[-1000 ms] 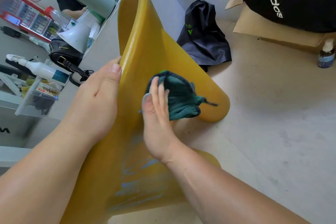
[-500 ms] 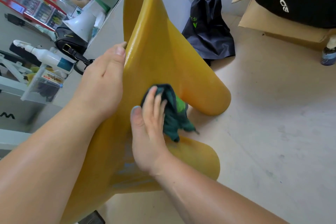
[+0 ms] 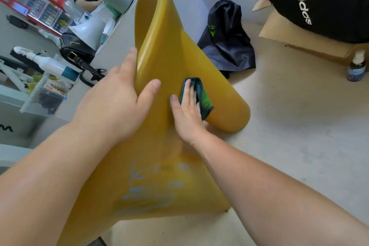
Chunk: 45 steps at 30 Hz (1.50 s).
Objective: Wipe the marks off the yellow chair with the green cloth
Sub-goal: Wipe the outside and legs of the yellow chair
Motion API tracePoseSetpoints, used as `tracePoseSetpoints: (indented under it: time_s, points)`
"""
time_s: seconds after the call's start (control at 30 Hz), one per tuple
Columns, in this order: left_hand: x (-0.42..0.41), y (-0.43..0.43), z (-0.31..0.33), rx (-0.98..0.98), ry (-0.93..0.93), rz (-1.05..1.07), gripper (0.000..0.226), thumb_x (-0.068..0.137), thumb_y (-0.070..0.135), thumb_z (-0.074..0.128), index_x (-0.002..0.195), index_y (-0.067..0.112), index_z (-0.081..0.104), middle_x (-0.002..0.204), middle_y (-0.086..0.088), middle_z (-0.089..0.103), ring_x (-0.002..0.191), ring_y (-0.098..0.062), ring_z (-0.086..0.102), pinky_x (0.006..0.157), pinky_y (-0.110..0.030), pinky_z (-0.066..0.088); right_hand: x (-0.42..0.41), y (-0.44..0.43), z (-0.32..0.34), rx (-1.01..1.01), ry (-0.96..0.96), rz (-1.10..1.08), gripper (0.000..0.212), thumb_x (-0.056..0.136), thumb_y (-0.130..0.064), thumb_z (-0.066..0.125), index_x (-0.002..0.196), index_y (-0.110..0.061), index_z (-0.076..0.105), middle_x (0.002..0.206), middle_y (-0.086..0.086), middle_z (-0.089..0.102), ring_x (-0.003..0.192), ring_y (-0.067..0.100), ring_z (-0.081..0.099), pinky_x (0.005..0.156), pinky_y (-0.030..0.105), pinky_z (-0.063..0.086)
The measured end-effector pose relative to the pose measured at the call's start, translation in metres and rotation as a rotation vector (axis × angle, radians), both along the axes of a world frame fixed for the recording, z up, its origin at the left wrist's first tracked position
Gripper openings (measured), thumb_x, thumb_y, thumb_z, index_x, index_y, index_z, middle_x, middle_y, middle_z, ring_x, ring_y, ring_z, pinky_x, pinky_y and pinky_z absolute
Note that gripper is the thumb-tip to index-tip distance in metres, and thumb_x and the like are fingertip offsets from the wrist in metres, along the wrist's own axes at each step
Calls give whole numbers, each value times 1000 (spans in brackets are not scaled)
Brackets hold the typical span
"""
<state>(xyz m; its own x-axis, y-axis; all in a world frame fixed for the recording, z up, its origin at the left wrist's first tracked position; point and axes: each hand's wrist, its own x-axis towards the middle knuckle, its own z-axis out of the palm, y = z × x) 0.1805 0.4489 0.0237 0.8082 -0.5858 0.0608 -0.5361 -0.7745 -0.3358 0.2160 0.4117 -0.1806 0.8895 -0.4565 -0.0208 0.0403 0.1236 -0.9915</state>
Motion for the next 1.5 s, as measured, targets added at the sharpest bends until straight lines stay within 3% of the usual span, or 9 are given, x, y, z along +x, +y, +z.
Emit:
tracePoseSetpoints:
  time_s: [0.17, 0.43, 0.57, 0.77, 0.93, 1.17, 1.27, 1.37, 1.5]
  points:
    - [-10, -35, -24, 227, -283, 29, 106, 81, 75, 37, 156, 13, -4, 147, -17, 31, 117, -39, 48, 84, -48, 47, 35, -42, -28, -128, 66, -43, 68, 103, -61, 14, 158, -36, -18, 167, -5, -27, 153, 21, -28, 120, 54, -15]
    - [-7, -44, -29, 266, -333, 70, 95, 87, 74, 29, 157, 14, 5, 139, -20, 35, 107, -40, 49, 68, -46, 49, 64, -93, -125, 589, 450, -149, 62, 104, -63, 12, 160, -41, -2, 170, -6, -15, 157, 28, -13, 122, 59, -5]
    - [-5, -47, -31, 249, -308, 83, 90, 88, 70, 24, 157, 13, 11, 130, -22, 39, 101, -42, 48, 62, -45, 45, 61, -92, -126, 669, 487, -155, 73, 98, -75, 15, 160, -41, -5, 169, -10, -16, 157, 26, -13, 122, 59, -5]
    - [-8, -48, -27, 205, -260, 101, 84, 90, 68, 16, 157, 17, 8, 129, -18, 39, 105, -39, 47, 67, -45, 42, 55, -59, -64, 664, 346, -244, 76, 97, -72, 18, 161, -38, -6, 169, -10, -19, 156, 26, -18, 123, 57, -3]
    - [-8, -46, -26, 113, -221, 52, 79, 91, 64, 17, 157, 20, 10, 132, -15, 40, 113, -39, 46, 78, -50, 43, 22, -18, 1, 567, 71, -54, 79, 101, -64, 27, 162, -27, -8, 169, -3, -20, 155, 23, -18, 123, 44, -4]
    - [-4, -35, -9, -312, 57, -2, 62, 97, 54, 27, 153, 28, 31, 149, -2, 43, 138, -21, 36, 107, -38, 30, -39, -8, 36, 438, -74, -69, 90, 81, -82, 10, 158, -38, 27, 164, -19, 24, 151, 2, 14, 124, 35, 6]
    - [-12, -14, 4, -506, 196, 29, 46, 105, 43, 32, 149, 35, 38, 150, 15, 39, 136, -1, 32, 106, -23, 23, -63, 3, 38, 352, -171, -144, 62, 97, -56, 20, 144, -35, 54, 139, -27, 49, 134, -6, 38, 122, 38, 22]
    - [-38, 36, 5, -513, 191, 21, 44, 105, 40, 31, 149, 40, 34, 151, 20, 36, 125, 15, 25, 105, -21, 20, -81, 15, 38, 405, -294, -127, 48, 102, -20, 37, 145, -32, 52, 134, -11, 60, 111, 3, 56, 103, 31, 41]
    - [-60, 104, 1, -407, 186, -47, 52, 98, 51, 26, 149, 52, 22, 144, 26, 40, 126, 13, 32, 103, -30, 29, -99, 40, 33, 324, -360, -156, 43, 103, -13, 50, 140, -34, 54, 117, -7, 68, 84, 3, 59, 85, 24, 46]
